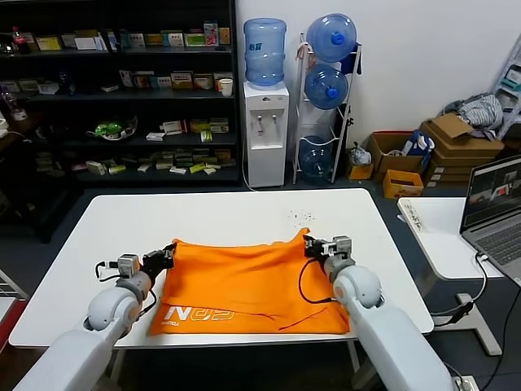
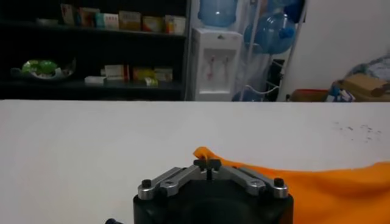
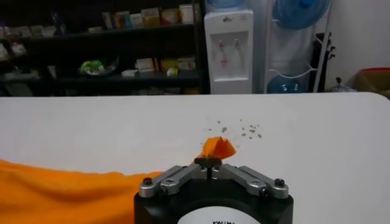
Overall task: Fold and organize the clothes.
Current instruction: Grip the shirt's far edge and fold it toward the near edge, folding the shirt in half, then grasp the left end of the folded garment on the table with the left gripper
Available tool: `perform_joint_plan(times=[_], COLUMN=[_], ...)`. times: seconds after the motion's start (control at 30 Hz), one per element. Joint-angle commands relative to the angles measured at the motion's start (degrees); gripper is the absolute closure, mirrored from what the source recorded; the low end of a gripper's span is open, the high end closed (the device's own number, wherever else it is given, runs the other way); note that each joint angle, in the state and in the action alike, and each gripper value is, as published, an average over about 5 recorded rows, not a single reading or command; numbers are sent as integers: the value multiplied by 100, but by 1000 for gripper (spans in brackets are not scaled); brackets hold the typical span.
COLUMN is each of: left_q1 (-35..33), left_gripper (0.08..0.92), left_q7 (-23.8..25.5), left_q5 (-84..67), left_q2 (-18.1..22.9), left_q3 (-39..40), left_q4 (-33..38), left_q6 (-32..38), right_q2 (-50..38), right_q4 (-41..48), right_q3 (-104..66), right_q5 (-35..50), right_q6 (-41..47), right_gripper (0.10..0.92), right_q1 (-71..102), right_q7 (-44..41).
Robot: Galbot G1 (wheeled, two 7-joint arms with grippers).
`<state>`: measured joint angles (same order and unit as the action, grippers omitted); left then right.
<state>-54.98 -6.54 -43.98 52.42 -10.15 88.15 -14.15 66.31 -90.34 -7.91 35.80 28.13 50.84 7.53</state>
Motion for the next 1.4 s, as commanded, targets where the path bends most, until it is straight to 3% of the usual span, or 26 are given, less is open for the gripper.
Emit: perform_joint_plan(times=[0.03,0.4,0.6,0.97,1.23,1.4], left_q1=[-1587,-2480,-2874,-3615,-2667,-2300], left_gripper=[907,907,871,529,295,194], left_q7=[-204,-317,-223,76,87,-85], left_q5=[364,740,880,831,201,-216], left_q2=[-218,-103,-82,215,302,187], left_q3=[-629,-924,-1287,-1775,-1564,-1413], left_q4=[1375,1736,1863,1794,1247,1243], left_q6=[175,355,310,326,121,-169], right_q2=[-583,-1017,-1175,-1102,-910,-934], right_q4=[-1716,-2777,-3024,-3113,-3014,-2961], right_q3=[-399,-1044,-1429,-1907,-1811,-1794], right_q5=[236,287,293,65,-19,-77], right_q6=[133,398,281,34,28,14], right_gripper=[900,900,792,480,259,205], right_q1=[1527,2821,3224,3581,3461,3474], right_q7=[195,296,99,-165,-111,-92])
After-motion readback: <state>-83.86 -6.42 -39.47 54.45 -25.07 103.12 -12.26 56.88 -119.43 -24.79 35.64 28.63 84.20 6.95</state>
